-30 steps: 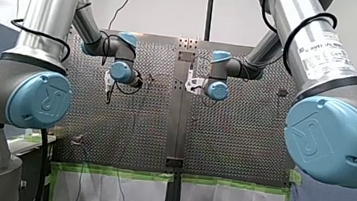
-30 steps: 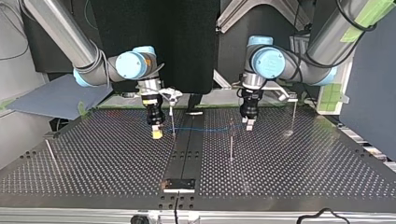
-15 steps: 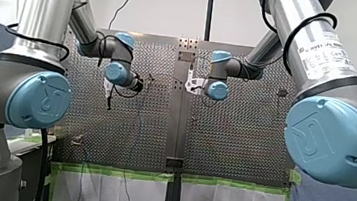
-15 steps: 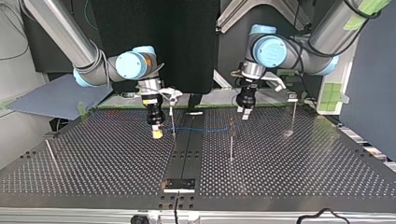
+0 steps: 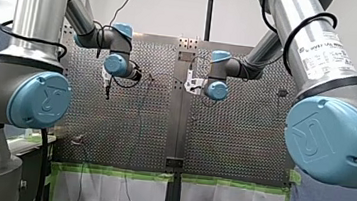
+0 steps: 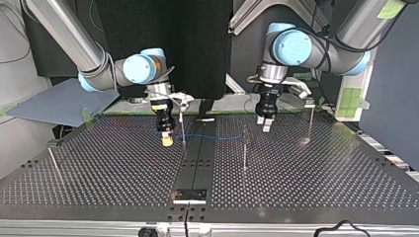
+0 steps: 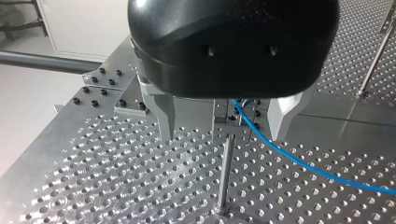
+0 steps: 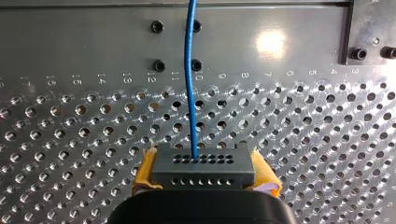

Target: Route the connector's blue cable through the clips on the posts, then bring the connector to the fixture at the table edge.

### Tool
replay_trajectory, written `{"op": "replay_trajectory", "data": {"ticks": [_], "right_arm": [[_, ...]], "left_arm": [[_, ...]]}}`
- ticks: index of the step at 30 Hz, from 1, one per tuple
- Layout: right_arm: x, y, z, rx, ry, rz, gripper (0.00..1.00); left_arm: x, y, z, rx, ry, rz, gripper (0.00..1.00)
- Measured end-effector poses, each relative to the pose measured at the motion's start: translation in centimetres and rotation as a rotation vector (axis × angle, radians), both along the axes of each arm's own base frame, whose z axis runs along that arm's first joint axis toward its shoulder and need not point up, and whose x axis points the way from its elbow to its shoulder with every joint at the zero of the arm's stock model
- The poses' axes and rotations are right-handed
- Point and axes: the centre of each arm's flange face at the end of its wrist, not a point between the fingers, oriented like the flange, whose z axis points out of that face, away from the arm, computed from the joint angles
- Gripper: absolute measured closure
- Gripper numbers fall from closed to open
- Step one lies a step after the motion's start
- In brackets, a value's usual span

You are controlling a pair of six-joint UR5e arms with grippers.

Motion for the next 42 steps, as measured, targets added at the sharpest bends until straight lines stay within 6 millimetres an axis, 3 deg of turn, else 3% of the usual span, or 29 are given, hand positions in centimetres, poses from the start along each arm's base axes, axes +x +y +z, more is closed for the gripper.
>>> {"op": "replay_trajectory", "data": {"ticks": [42], "right_arm": [[0.1,0.1,-0.1,0.008,0.0,0.006,1.0]], "left_arm": [[-1.1,-1.8,-0.1,0.0,0.011,-0.052,0.02]]}}
